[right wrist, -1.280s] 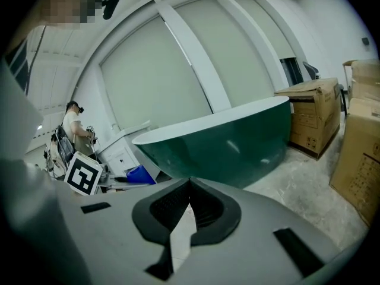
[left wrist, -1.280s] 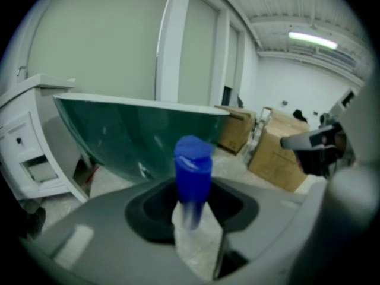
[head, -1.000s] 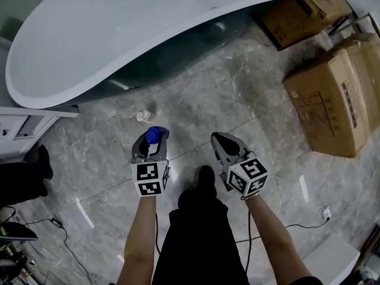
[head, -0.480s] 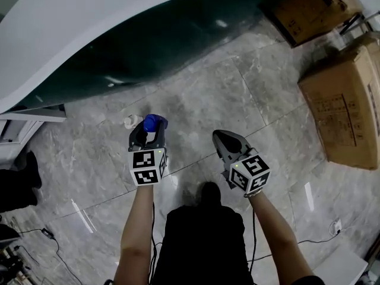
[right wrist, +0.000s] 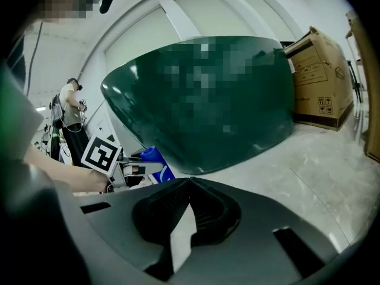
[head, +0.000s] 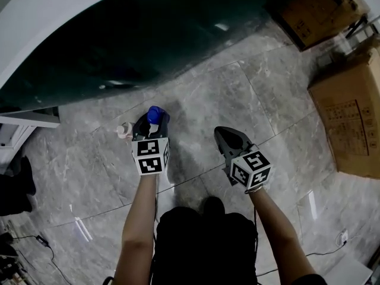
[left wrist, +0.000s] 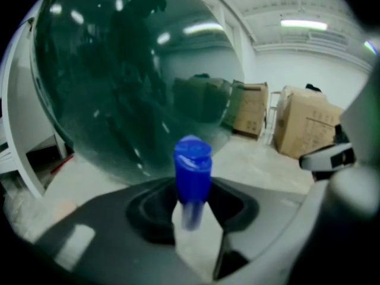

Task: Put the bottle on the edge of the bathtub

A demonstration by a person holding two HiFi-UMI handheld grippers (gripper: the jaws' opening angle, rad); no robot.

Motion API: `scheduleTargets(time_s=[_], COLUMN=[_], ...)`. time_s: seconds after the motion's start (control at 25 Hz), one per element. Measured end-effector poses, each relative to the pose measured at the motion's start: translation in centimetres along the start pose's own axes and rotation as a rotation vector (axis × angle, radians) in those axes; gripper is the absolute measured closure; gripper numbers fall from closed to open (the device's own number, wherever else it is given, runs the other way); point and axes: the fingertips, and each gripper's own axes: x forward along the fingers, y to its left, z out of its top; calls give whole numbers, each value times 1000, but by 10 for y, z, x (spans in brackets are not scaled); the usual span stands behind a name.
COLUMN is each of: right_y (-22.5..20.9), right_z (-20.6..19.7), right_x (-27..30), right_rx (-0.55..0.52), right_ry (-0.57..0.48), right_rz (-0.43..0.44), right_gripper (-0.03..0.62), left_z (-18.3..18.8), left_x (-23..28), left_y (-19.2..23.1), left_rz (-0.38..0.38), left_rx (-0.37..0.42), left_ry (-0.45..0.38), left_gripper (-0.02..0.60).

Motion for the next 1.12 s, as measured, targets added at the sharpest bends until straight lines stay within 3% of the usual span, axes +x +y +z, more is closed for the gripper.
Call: scheduleTargets(time_s=[0.4, 1.12], right_y=[-8, -16], right_z=[-23, -42], right_x=[27, 31], right_rx=[14, 24], right_ry=[-1, 32], right_rz=[5, -4], right_gripper=[592, 592], left_z=[-2, -19], left_x=[55, 98], left_y=[10, 6], left_rz=[2, -5], left_rx=[-32, 43], left_ry=[-7, 57], left_gripper=[426, 425])
